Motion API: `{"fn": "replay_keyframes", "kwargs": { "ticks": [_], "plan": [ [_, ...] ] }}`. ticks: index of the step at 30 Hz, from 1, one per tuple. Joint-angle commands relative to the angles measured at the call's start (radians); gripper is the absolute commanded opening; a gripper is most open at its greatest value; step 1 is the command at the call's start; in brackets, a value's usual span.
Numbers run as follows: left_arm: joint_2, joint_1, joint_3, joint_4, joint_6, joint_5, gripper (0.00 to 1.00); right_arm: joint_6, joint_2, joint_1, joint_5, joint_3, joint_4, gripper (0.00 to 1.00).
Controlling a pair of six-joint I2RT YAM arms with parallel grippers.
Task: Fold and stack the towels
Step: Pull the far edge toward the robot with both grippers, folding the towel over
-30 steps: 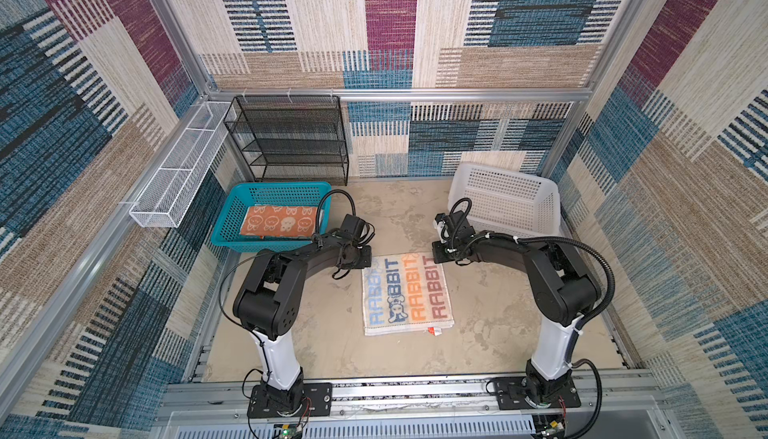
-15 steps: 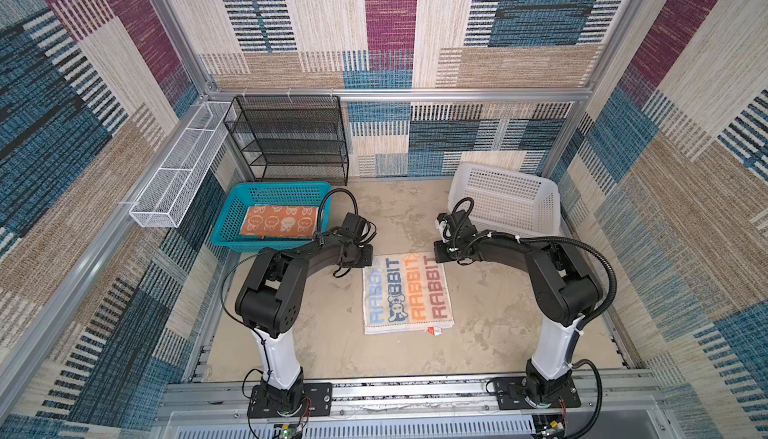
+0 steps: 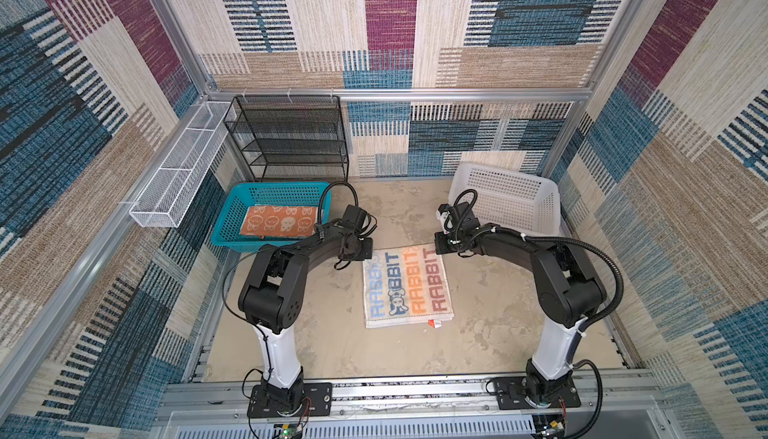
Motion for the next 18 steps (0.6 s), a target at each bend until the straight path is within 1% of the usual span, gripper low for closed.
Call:
{"fn": "replay_keyframes", "kwargs": {
  "ticks": [1,6,10,18],
  "plan": [
    [-0.047,0.002,-0.028,0.029,0.028,-0.026,0.00,0.003,-0.027,-0.002,-0.004,-0.005,-0.004,0.00],
    [-0.105,0.002,-0.084,0.069,0.037,-0.030,0.00,0.019,-0.070,-0.003,-0.016,-0.040,-0.002,0.00],
    [-0.173,-0.003,-0.131,0.099,0.028,-0.029,0.00,0.041,-0.118,-0.002,-0.034,-0.103,0.014,0.00],
    [-0.299,-0.051,-0.233,0.094,-0.004,-0.028,0.00,0.083,-0.231,-0.001,-0.067,-0.248,0.046,0.00]
  ]
}}
